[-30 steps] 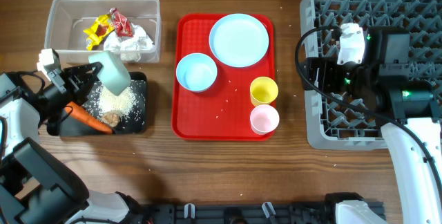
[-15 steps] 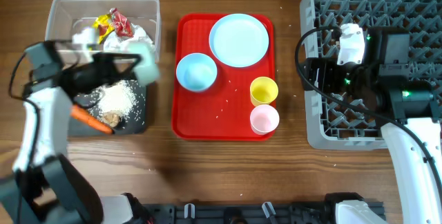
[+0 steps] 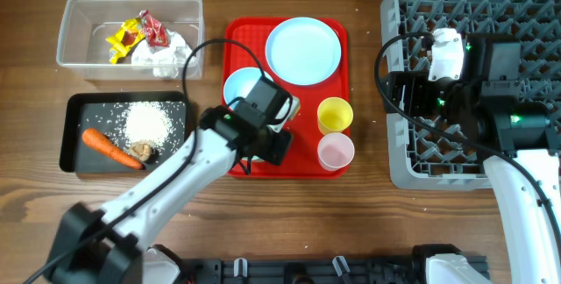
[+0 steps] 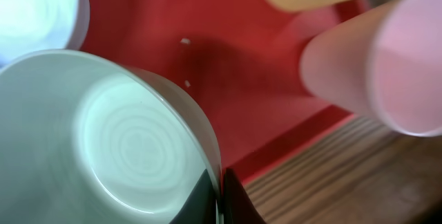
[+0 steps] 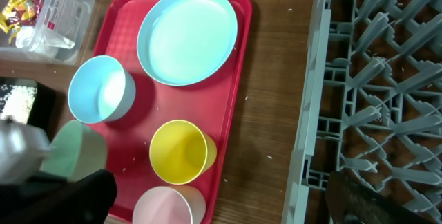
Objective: Sort waste into correct bins and load items into the dishwasher rack
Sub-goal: 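Set the green bowl back on the red tray with the left gripper, then grasp the yellow cup with the left gripper while the right arm approaches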
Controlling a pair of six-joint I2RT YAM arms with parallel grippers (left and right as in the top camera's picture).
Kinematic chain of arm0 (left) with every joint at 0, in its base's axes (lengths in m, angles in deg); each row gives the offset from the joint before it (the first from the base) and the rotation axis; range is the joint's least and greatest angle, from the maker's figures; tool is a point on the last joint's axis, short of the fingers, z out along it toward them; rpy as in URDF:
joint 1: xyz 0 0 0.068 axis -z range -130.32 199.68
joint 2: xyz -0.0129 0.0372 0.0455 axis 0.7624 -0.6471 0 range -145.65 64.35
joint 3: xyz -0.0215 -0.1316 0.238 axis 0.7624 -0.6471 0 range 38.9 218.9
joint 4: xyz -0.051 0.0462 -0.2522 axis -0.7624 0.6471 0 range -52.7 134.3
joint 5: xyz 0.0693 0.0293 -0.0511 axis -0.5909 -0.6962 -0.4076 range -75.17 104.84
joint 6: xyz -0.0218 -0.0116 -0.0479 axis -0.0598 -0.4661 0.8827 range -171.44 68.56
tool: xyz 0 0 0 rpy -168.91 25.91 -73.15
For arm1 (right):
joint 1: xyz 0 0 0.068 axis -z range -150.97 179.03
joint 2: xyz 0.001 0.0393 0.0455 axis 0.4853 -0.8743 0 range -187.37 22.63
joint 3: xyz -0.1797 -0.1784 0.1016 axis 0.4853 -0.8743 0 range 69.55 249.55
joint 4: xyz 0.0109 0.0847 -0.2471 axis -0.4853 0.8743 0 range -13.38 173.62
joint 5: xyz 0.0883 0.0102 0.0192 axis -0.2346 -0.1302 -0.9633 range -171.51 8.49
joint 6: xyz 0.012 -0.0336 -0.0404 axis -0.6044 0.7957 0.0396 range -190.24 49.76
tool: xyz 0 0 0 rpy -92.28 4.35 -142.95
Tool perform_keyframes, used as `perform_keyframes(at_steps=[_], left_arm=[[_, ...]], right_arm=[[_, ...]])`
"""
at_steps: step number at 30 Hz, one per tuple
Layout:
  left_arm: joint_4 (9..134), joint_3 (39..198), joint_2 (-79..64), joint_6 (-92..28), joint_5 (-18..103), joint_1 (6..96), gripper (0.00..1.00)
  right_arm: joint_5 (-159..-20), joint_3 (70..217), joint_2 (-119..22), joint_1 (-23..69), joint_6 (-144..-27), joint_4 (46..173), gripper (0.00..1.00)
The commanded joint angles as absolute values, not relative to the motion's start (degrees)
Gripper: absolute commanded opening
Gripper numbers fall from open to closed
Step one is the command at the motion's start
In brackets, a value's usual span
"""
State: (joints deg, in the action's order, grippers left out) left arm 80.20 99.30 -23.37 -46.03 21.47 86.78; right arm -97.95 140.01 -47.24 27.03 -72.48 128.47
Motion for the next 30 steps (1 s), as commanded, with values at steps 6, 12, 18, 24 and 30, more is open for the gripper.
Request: perform_keyframes(at_steps=[6, 12, 18, 24, 30], left_arm=[[80.92, 99.56, -31.24, -46.51, 18.61, 87.81, 0.27], [83.54, 103.12, -30.8, -46.49, 18.61, 87.7, 0.67], [81.38, 117.18, -30.3, -46.75, 18.63, 87.65, 0.84], [72.81, 117.18, -35.76, -48.2, 18.8, 87.81, 0.82], [72.31, 117.18, -39.92, -48.22, 18.82, 87.81, 0.79]], right_arm=[[-97.56, 141.06, -47.35, 26.86, -71.72, 128.98, 1.0], [-97.58, 141.08, -47.35, 26.86, -71.74, 128.49, 1.0], [-97.58, 141.06, -47.35, 26.86, -71.74, 127.64, 1.0], [-96.53, 141.08, -47.35, 26.86, -71.76, 127.23, 1.0], [-96.07, 141.06, -47.35, 26.86, -71.76, 127.2, 1.0]])
